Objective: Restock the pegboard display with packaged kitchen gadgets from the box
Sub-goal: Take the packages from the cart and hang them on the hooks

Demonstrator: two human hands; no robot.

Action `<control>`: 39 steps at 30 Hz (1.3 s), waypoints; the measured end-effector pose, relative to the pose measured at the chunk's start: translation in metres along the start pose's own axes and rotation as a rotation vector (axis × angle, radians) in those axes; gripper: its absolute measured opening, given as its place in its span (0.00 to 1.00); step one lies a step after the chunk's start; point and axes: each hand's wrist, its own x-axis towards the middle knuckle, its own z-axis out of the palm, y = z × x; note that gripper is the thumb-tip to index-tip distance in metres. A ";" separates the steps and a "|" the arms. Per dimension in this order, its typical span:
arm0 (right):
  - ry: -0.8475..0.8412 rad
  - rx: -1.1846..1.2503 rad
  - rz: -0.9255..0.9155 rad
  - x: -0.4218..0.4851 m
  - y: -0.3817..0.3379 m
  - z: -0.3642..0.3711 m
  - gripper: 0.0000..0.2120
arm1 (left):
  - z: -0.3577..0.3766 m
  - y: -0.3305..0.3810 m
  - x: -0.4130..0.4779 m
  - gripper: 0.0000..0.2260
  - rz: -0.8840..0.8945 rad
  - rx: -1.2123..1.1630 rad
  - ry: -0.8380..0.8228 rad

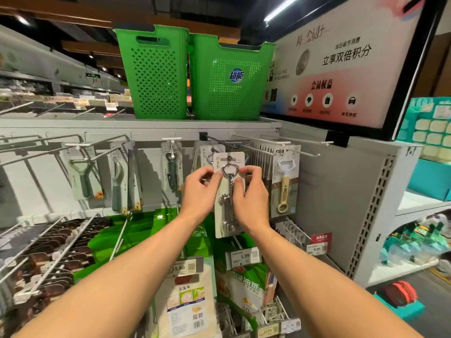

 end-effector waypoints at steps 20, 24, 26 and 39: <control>-0.047 -0.107 0.163 0.065 0.023 0.076 0.21 | -0.004 -0.050 0.072 0.10 -0.053 0.190 0.004; -0.017 -0.083 0.178 0.069 0.027 0.086 0.23 | -0.001 -0.059 0.079 0.09 -0.031 0.185 0.003; 0.005 -0.083 0.193 0.068 0.028 0.085 0.23 | 0.002 -0.059 0.078 0.08 -0.039 0.198 0.045; 0.170 -0.133 0.296 -0.019 0.036 -0.045 0.13 | 0.073 -0.013 -0.024 0.06 -0.101 0.201 -0.269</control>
